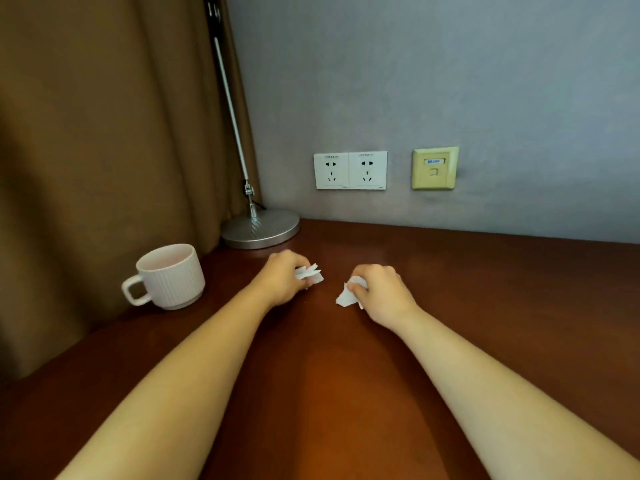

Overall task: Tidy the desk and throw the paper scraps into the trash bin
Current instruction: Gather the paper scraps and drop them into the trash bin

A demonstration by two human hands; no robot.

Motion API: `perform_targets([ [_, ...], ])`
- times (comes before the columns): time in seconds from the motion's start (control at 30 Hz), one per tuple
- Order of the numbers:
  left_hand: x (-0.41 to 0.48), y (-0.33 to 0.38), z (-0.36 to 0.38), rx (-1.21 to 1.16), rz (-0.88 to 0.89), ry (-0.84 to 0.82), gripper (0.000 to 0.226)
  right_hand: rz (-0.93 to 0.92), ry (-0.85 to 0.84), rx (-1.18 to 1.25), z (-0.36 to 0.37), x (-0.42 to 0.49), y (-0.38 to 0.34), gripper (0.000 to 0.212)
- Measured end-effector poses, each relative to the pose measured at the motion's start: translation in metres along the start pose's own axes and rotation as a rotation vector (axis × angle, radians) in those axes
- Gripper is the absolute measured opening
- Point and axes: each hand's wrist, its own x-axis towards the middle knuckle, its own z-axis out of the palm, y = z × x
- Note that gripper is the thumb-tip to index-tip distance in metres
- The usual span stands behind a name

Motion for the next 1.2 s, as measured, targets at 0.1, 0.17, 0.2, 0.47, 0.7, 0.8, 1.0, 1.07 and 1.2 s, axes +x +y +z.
perform_targets([
  [0.1, -0.03, 0.018, -0.009, -0.047, 0.106, -0.034, 0.01, 0.033, 0.01, -0.019, -0.031, -0.022, 0.01, 0.017],
  [0.17, -0.048, 0.037, -0.016, -0.041, 0.157, -0.05, 0.011, 0.039, 0.008, -0.041, -0.055, -0.037, 0.013, 0.014],
  [0.2, -0.056, 0.048, -0.019, -0.034, 0.173, -0.06, 0.011, 0.042, 0.014, -0.05, -0.067, -0.046, 0.013, 0.013],
  [0.47, -0.117, 0.139, -0.027, -0.063, 0.328, -0.139, 0.011, 0.061, 0.057, -0.092, -0.162, -0.137, 0.025, 0.02],
  [0.7, -0.173, 0.225, -0.006, -0.103, 0.503, -0.294, 0.009, 0.134, 0.067, -0.118, -0.231, -0.237, 0.046, 0.03],
  [0.8, -0.199, 0.259, 0.012, -0.092, 0.593, -0.343, 0.008, 0.181, 0.082, -0.161, -0.246, -0.274, 0.056, 0.027],
  [1.0, -0.255, 0.343, 0.063, -0.092, 0.79, -0.482, 0.013, 0.263, 0.17, -0.208, -0.283, -0.376, 0.089, 0.028],
  [1.07, -0.273, 0.37, 0.082, -0.098, 0.872, -0.513, 0.017, 0.29, 0.21, -0.214, -0.295, -0.412, 0.101, 0.027],
  [1.2, -0.309, 0.422, 0.124, -0.067, 1.039, -0.55, 0.013, 0.383, 0.291, -0.185, -0.312, -0.484, 0.12, 0.026],
])
